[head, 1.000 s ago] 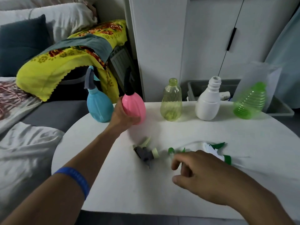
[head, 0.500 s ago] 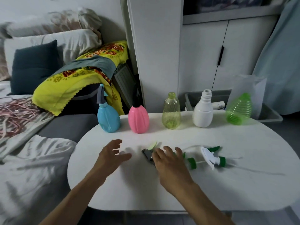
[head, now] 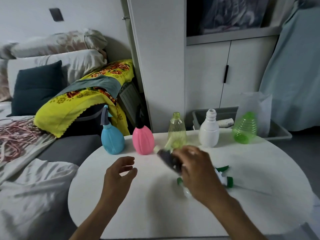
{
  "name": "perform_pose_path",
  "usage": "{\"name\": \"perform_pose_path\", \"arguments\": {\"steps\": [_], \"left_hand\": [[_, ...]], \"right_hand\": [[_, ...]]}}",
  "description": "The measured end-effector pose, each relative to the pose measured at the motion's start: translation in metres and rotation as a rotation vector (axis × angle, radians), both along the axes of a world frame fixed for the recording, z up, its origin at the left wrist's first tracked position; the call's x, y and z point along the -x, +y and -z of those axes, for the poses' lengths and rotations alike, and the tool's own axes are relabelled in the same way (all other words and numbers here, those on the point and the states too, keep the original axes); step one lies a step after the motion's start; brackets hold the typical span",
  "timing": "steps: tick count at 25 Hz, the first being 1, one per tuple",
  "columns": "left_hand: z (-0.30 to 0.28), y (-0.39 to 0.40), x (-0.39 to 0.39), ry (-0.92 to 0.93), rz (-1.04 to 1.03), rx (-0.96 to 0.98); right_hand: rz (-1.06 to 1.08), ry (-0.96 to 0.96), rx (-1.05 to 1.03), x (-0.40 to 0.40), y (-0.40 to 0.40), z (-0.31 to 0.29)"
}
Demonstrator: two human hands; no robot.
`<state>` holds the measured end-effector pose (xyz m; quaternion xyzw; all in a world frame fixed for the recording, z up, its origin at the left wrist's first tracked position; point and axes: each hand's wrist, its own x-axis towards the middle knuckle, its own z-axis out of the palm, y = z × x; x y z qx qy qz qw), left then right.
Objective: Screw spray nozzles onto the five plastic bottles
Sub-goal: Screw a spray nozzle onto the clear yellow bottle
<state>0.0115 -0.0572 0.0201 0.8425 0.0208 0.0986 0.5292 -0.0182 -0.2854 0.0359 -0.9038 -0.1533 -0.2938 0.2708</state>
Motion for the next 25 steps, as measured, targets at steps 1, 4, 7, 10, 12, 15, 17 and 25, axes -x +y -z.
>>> {"name": "perform_pose_path", "arguments": {"steps": [1, 4, 7, 10, 12, 15, 17, 25], "left_hand": [[0.0, -0.01, 0.0, -0.019, 0.004, -0.019], [-0.002, -0.051, -0.011, -0.11, 0.071, -0.072], [-0.013, -0.1, -0.053, 0.045, 0.041, 0.115], [-0.02, -0.141, -0.11, 0.199, 0.06, 0.181], [-0.018, -0.161, -0.139, 0.217, 0.089, 0.139], [-0.008, -0.168, -0.154, 0.159, 0.13, -0.02], [-0.005, -0.156, -0.147, 0.085, 0.121, -0.053], [-0.019, -0.047, -0.019, -0.093, 0.102, -0.583]], "right_hand": [[0.02, -0.04, -0.223, 0.004, -0.017, -0.013], [0.113, -0.016, -0.768, 0.015, -0.07, -0.038], [0.18, 0.007, -1.01, 0.021, -0.102, -0.04], [0.239, 0.056, -0.895, 0.025, -0.115, -0.036], [0.297, 0.063, -0.885, 0.027, -0.125, -0.032], [0.316, 0.029, -1.0, 0.027, -0.141, -0.029], [0.282, 0.008, -1.067, 0.025, -0.143, -0.028], [0.154, -0.07, -1.271, 0.024, -0.118, -0.031]]}}
